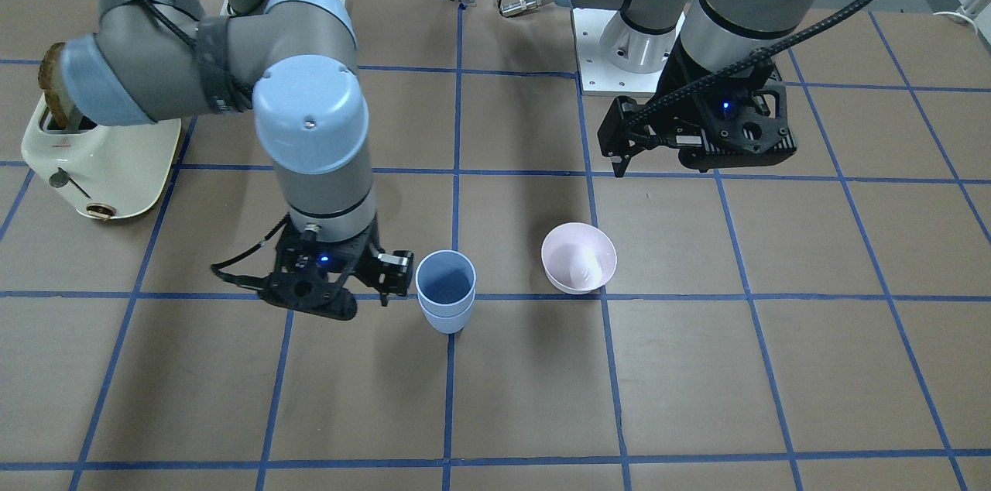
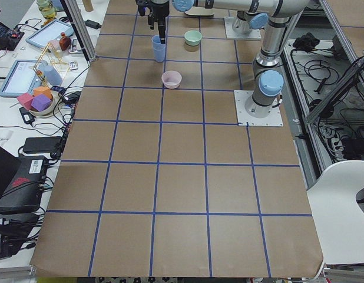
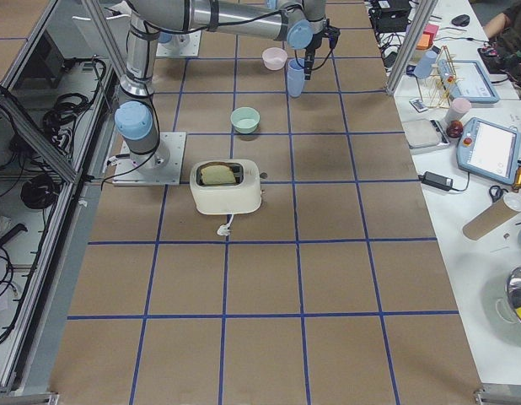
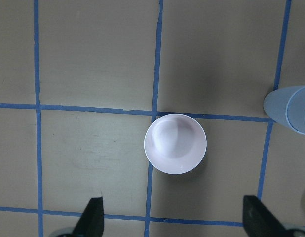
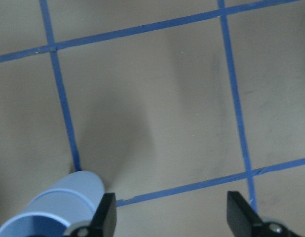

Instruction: Stack blue cups with both arms

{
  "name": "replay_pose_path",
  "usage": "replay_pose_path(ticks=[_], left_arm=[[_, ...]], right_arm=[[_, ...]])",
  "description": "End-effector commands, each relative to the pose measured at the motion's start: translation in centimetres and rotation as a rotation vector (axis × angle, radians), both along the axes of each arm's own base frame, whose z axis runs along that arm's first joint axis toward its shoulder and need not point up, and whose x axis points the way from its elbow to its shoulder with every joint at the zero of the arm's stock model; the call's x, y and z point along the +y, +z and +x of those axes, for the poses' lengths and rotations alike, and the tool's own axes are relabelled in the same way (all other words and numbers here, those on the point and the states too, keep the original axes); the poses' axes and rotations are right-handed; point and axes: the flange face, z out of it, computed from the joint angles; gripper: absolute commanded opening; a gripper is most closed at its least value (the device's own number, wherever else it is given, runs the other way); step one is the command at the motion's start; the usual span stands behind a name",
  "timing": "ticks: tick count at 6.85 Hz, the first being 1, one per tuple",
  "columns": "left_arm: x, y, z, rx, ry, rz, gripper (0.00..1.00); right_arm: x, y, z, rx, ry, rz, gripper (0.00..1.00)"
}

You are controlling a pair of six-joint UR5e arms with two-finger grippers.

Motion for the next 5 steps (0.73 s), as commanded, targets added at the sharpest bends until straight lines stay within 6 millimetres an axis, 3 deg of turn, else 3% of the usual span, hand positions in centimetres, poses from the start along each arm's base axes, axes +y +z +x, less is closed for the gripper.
replay_pose_path(ticks=[1,2,3,4,5], left_arm=[[0.0,0.0,0.0,0.0,0.0,0.001,1.0],[0.1,0.0,-0.1,0.0,-0.001,0.001,1.0],[0.0,-0.1,0.0,0.0,0.0,0.002,1.0],[0.0,-0.1,0.0,-0.002,0.0,0.002,1.0],[0.0,-0.1,0.0,-0.002,0.0,0.002,1.0]], right_arm=[[1.7,4.8,-9.4,0.034,0.024,-0.017,1.0],[5.2,6.4,-10.9,0.031,0.0,-0.022,1.0],[9.5,8.9,-10.6,-0.013,0.005,-0.006,1.0],[11.1,10.9,-10.4,-0.039,0.031,-0.03,1.0],[11.5,10.8,-10.4,-0.017,0.198,-0.004,1.0]])
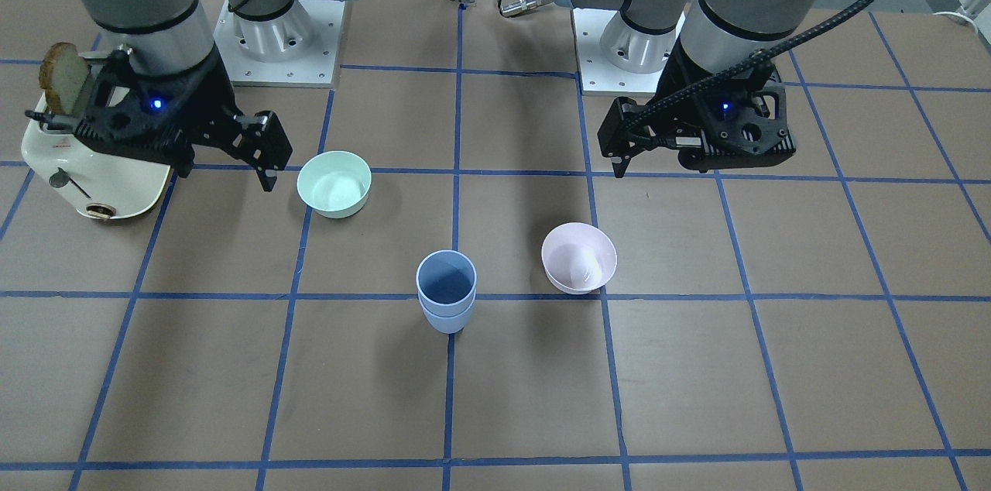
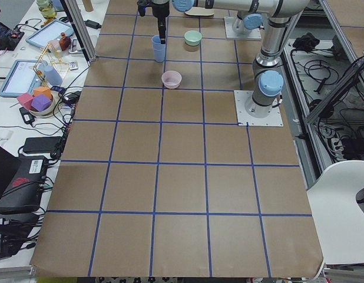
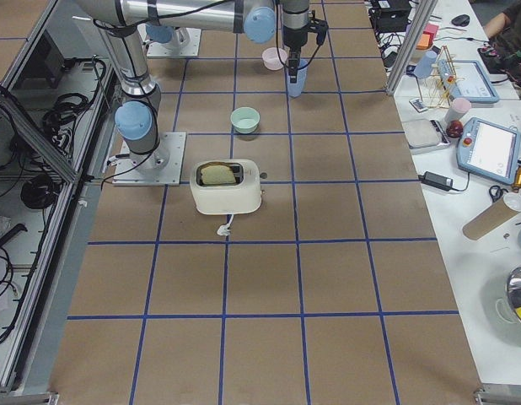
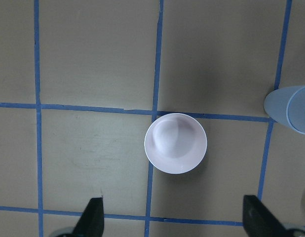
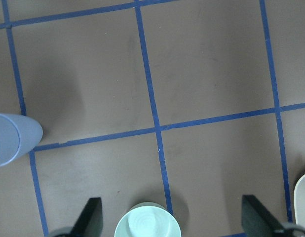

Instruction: Stack blue cups with both arms

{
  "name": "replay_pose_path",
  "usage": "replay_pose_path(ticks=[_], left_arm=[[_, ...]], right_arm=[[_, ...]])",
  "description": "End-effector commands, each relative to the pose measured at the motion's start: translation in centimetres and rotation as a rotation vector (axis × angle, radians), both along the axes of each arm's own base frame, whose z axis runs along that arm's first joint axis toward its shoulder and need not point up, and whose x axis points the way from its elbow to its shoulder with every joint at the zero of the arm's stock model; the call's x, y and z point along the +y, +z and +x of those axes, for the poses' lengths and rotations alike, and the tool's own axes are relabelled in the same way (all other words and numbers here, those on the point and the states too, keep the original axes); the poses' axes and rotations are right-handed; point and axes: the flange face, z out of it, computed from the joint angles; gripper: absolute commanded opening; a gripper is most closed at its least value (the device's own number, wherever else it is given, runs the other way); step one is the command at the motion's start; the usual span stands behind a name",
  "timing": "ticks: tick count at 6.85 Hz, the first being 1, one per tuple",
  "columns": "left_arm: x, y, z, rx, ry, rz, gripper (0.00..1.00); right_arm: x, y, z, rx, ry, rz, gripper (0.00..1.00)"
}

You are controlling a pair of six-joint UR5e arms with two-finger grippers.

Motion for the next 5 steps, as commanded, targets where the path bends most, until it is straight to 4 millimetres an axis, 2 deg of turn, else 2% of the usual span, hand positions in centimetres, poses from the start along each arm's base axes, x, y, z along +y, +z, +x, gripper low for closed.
replay_pose_path(ticks=[1,2,4,5], left_arm=[[0.0,0.0,-0.1,0.001,-0.001,0.0,1.0],[0.0,0.0,-0.1,0.001,-0.001,0.0,1.0],[0.0,0.0,-0.1,0.001,-0.001,0.0,1.0],[0.0,0.1,0.0,0.003,0.0,-0.001,1.0]], right_arm=[[1.4,0.6,-0.5,0.009,0.237,0.029,1.0],[1.1,0.8,-1.5,0.01,0.216,0.028,1.0],[0.9,2.8,-1.8,0.007,0.156,-0.012,1.0],[1.0,3.0,-1.7,0.005,0.157,0.006,1.0]])
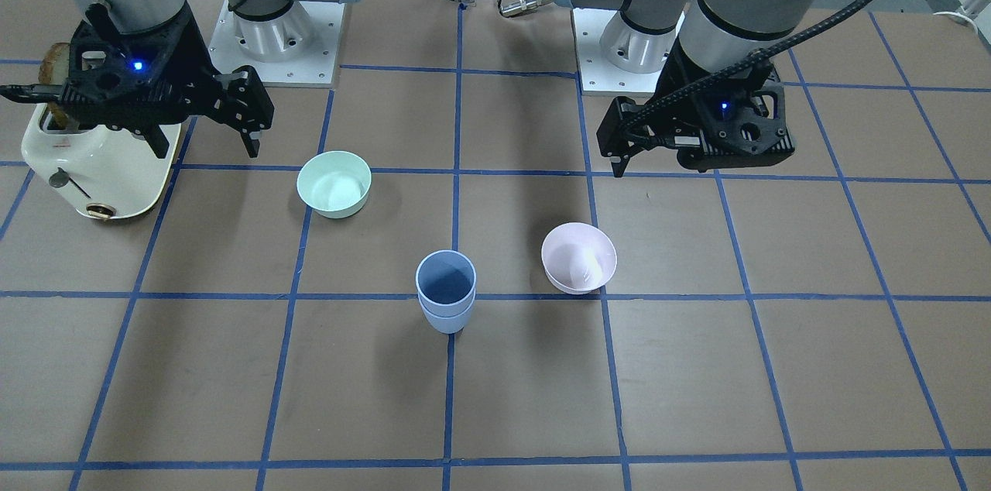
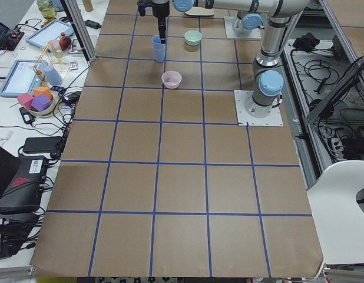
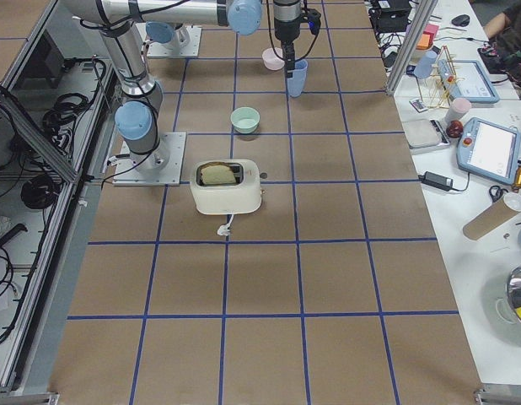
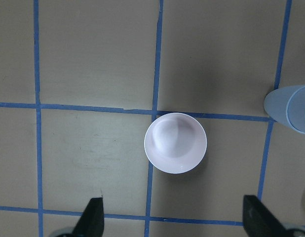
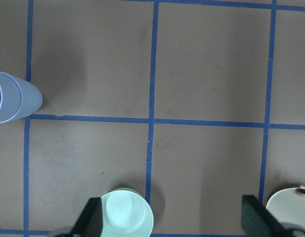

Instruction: Stack blue cups with both arms

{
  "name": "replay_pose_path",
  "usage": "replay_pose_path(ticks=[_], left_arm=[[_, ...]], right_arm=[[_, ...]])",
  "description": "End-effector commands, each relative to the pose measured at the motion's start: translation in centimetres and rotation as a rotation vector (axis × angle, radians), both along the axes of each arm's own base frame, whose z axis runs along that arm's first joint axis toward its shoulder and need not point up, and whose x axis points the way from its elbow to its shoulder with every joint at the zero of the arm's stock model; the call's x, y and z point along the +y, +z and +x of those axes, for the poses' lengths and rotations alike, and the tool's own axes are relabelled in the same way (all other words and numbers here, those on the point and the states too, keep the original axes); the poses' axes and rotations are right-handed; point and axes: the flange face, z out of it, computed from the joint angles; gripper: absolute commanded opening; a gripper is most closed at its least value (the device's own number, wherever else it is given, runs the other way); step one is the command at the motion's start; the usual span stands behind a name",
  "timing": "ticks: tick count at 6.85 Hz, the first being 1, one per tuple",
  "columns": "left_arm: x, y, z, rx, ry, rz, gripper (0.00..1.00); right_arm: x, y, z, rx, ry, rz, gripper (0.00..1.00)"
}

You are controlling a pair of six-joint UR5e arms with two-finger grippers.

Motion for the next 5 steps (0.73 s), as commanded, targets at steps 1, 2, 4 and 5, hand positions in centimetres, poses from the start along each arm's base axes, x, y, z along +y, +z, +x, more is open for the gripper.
replay_pose_path(ticks=[1,2,4,5], left_arm=[[-0.06,-0.02,-0.03,0.001,0.001,0.0,1.0],[-0.07,0.05,-0.03,0.001,0.004,-0.001,1.0],[-0.16,0.11,0.03,0.003,0.007,-0.001,1.0],[-0.09,0.12,0.05,0.001,0.007,-0.001,1.0]], right_arm=[[-0.11,0.64,0.01,-0.003,-0.013,0.003,1.0],[-0.01,0.79,-0.01,-0.002,-0.015,0.0,1.0],[-0.02,0.49,0.02,-0.005,-0.013,0.006,1.0],[-0.02,0.49,0.01,-0.003,-0.007,0.006,1.0]])
